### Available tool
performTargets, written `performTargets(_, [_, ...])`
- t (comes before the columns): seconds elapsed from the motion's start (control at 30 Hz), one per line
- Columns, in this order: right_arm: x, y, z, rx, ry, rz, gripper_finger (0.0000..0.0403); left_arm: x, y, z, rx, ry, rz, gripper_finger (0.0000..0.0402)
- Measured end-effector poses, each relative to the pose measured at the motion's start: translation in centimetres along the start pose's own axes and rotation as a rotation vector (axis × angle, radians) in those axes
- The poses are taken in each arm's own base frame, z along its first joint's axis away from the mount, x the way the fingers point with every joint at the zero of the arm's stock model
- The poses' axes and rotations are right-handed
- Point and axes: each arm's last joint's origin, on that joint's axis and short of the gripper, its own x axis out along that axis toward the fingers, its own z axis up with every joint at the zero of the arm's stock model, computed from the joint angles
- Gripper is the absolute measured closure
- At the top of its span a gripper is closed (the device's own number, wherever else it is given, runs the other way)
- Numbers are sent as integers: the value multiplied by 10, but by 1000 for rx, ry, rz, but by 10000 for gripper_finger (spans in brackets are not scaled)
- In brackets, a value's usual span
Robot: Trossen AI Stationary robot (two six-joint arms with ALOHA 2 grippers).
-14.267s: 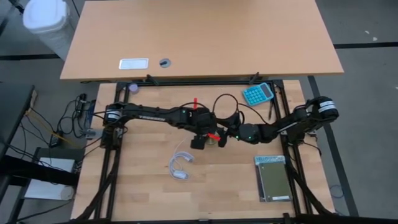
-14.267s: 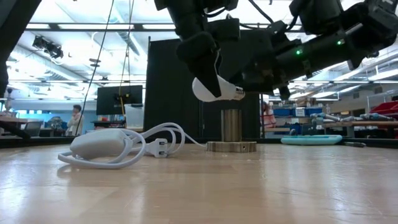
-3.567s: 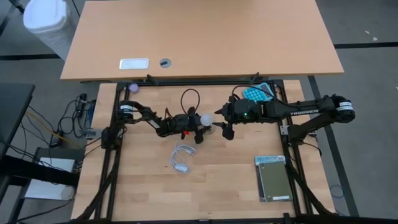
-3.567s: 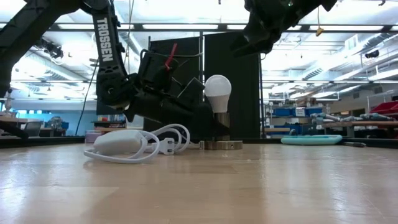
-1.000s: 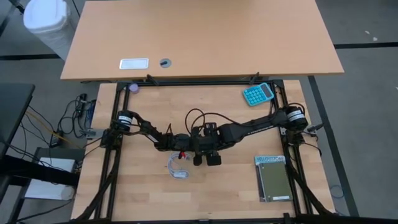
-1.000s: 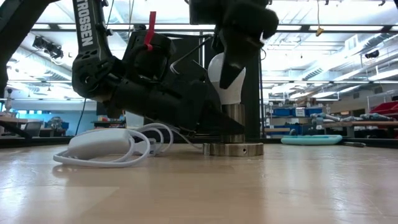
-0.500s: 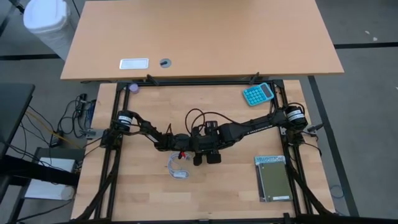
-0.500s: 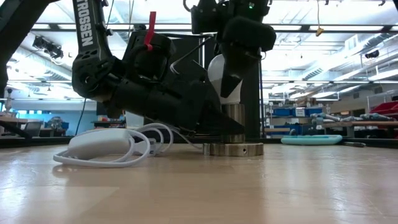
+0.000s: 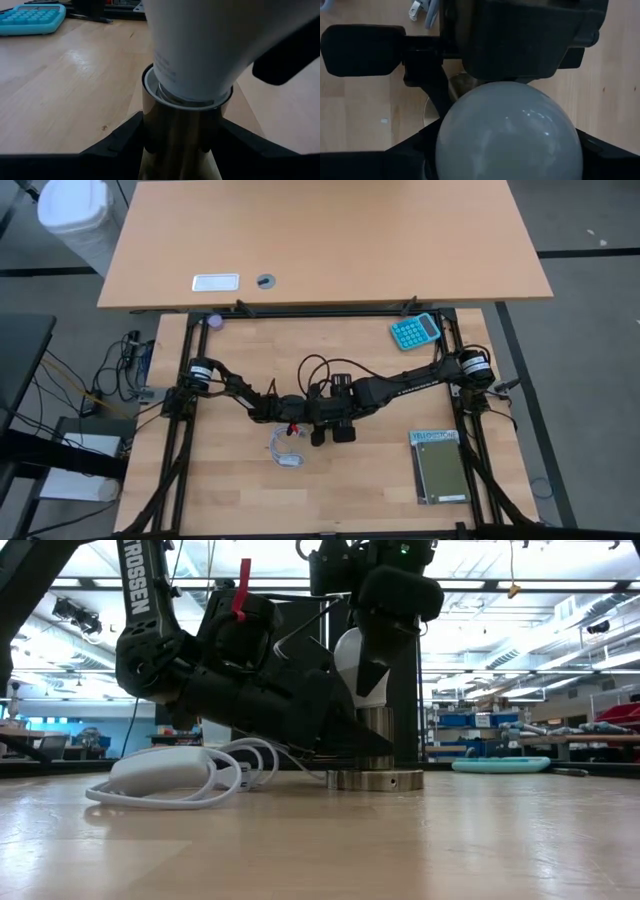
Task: Screw lightbulb
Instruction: Insert the lightbulb into the socket
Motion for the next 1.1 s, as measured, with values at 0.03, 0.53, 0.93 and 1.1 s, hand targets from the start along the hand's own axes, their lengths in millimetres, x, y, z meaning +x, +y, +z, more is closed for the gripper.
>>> performTargets(0.03, [0, 0, 0, 5, 0, 0, 151, 0, 0, 0, 0, 0, 0, 196])
performTargets(0.53, [-1, -5, -5, 43, 60, 22, 142, 0, 0, 0, 1, 5, 6, 196])
performTargets(0.93, [2, -15, -7, 174, 97, 76, 139, 0, 0, -1, -8, 5, 23, 196])
performTargets(1.1, [3, -13, -4, 221, 72, 79, 131, 0, 1, -1, -28, 0, 50, 196])
